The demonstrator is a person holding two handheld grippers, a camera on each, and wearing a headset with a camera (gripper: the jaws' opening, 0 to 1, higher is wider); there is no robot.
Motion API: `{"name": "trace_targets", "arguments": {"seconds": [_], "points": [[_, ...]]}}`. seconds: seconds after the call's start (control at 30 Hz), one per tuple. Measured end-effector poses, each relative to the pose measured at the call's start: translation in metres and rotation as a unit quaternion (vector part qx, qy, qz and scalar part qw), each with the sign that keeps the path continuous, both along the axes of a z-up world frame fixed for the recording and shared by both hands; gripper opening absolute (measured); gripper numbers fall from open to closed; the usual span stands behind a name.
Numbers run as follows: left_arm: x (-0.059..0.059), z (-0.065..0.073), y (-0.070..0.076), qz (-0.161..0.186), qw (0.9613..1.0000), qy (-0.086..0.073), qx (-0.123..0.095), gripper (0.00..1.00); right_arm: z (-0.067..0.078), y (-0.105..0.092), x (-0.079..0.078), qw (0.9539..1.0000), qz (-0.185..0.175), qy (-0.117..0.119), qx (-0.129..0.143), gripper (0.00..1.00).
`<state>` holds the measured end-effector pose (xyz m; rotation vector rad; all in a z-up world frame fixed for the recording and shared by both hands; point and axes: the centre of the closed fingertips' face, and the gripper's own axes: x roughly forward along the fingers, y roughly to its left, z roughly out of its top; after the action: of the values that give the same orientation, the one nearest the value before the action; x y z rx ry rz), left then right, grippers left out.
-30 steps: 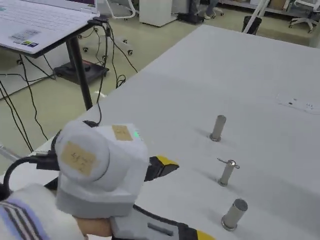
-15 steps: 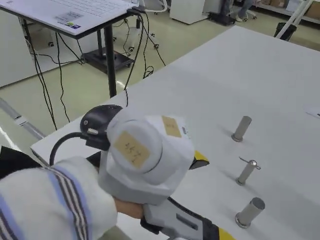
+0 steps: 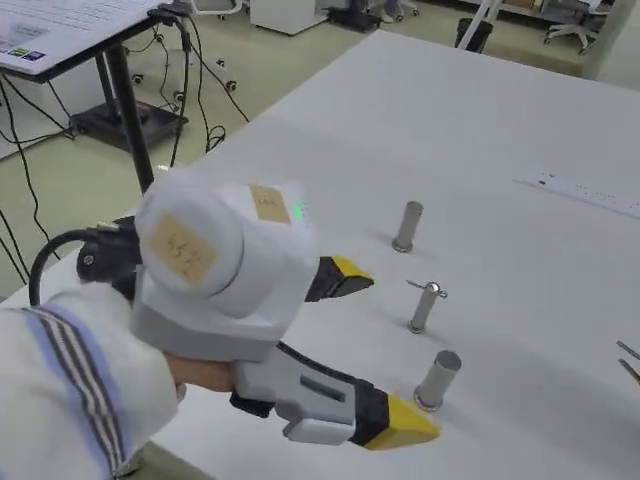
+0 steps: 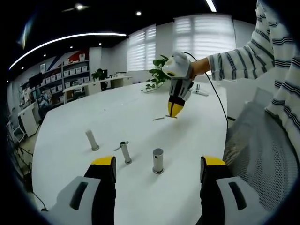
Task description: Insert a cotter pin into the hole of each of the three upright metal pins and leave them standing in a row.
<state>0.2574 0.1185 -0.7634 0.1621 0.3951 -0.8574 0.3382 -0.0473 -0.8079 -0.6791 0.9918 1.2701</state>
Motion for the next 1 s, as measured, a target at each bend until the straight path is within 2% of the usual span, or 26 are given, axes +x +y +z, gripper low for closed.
{"name": "trace_targets", "arguments": {"seconds": [0.1, 0.17, 0.23, 0.27, 0.43, 0.6, 0.7, 0.83, 0.97, 1.0], "points": [[0.003, 0.007, -0.006, -0.02, 0.9997, -0.009, -0.011, 0.68, 0.008, 0.011, -0.012, 0.9995, 0.002, 0.025, 0.021, 0.03], [0.003, 0.009, -0.011, -0.035, 0.9992, -0.01, -0.015, 0.66, 0.012, 0.018, -0.02, 0.9986, 0.002, 0.043, 0.031, 0.03], [0.004, 0.01, -0.012, -0.042, 0.999, -0.012, -0.013, 0.65, 0.015, 0.023, -0.024, 0.998, 0.004, 0.051, 0.037, 0.03], [0.005, 0.009, -0.014, -0.051, 0.9985, -0.017, -0.006, 0.64, 0.018, 0.028, -0.03, 0.9971, 0.009, 0.063, 0.042, 0.03], [0.005, 0.012, -0.021, -0.073, 0.997, -0.029, 0.0, 0.6, 0.03, 0.043, -0.038, 0.9951, 0.022, 0.079, 0.056, 0.03], [0.003, 0.012, -0.028, -0.085, 0.9959, -0.032, 0.002, 0.59, 0.041, 0.057, -0.044, 0.9928, 0.027, 0.092, 0.071, 0.03], [0.002, 0.012, -0.031, -0.094, 0.995, -0.034, 0.0, 0.53, 0.044, 0.064, -0.047, 0.9917, 0.033, 0.099, 0.076, 0.03], [0.004, 0.013, -0.037, -0.104, 0.9937, -0.041, 0.003, 0.49, 0.045, 0.077, -0.054, 0.9873, 0.045, 0.126, 0.086, 0.03], [0.003, 0.014, -0.043, -0.131, 0.9898, -0.052, 0.023, 0.44, 0.044, 0.087, -0.061, 0.9827, 0.064, 0.149, 0.09, 0.03], [0.005, 0.015, -0.044, -0.133, 0.989, -0.059, 0.026, 0.43, 0.045, 0.089, -0.064, 0.9814, 0.067, 0.155, 0.091, 0.03]]}}
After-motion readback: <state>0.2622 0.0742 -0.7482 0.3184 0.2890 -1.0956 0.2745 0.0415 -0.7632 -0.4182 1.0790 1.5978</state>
